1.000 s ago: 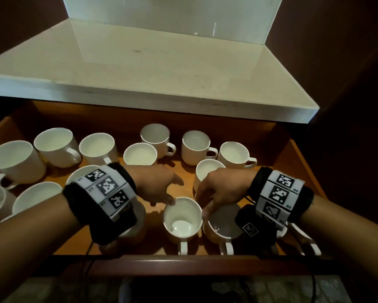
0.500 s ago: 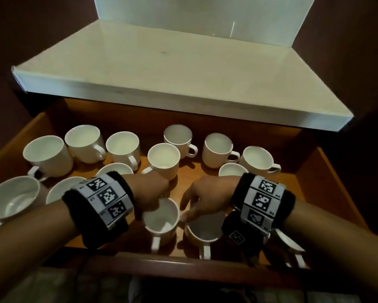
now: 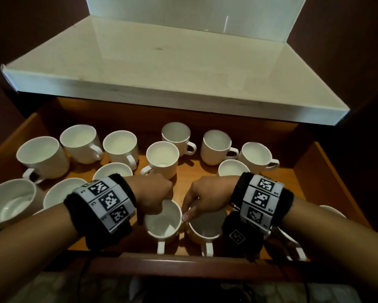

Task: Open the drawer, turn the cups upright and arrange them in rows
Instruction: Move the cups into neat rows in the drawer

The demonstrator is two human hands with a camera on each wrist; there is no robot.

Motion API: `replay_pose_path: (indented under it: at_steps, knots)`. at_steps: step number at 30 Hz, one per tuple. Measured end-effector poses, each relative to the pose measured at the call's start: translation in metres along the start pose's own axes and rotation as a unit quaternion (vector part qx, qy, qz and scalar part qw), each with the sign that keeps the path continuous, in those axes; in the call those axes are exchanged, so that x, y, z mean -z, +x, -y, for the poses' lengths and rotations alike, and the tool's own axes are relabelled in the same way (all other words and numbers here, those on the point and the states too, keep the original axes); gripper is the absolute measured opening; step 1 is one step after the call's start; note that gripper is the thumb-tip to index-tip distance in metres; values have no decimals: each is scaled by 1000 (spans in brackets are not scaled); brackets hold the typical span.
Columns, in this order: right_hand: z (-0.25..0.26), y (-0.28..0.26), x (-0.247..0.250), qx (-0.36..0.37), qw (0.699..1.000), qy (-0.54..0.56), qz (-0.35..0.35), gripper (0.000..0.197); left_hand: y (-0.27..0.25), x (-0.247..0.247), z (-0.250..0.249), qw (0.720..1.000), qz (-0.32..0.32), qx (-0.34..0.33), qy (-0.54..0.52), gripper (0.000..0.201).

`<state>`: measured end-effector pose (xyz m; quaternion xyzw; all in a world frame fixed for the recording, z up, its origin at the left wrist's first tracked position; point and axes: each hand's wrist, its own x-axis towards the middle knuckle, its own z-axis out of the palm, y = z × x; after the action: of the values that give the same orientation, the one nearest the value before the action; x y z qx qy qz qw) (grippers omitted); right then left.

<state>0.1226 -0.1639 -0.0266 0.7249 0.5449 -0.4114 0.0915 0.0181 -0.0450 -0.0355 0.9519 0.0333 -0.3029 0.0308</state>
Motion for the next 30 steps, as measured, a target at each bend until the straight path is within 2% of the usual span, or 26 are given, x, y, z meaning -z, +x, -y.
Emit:
replay_pose_path:
  at_steps: [11,19,22,26,28,30]
  knots:
    - [-2,5,2,-24,1000,1,18,49,4,3,-4,1000,10,-12,-14,35]
    - [-2,6,3,-20,999,-4,31,45,4,3,-4,1000,16,-16,-15,31]
    - [-1,5,5,-18,999,-13,46,45,2,5,-2,999,38,-20,-33,32]
    - [1,2,13,-26,998,-9,52,50,-4,16,13,992,61,-18,-105,45]
    - [3,1,24,-26,1000,9,13,51,-9,26,33,989,21,-11,-147,44]
    - [7,2,35,-20,998,31,-52,46,-14,36,57,984,-51,13,-171,38]
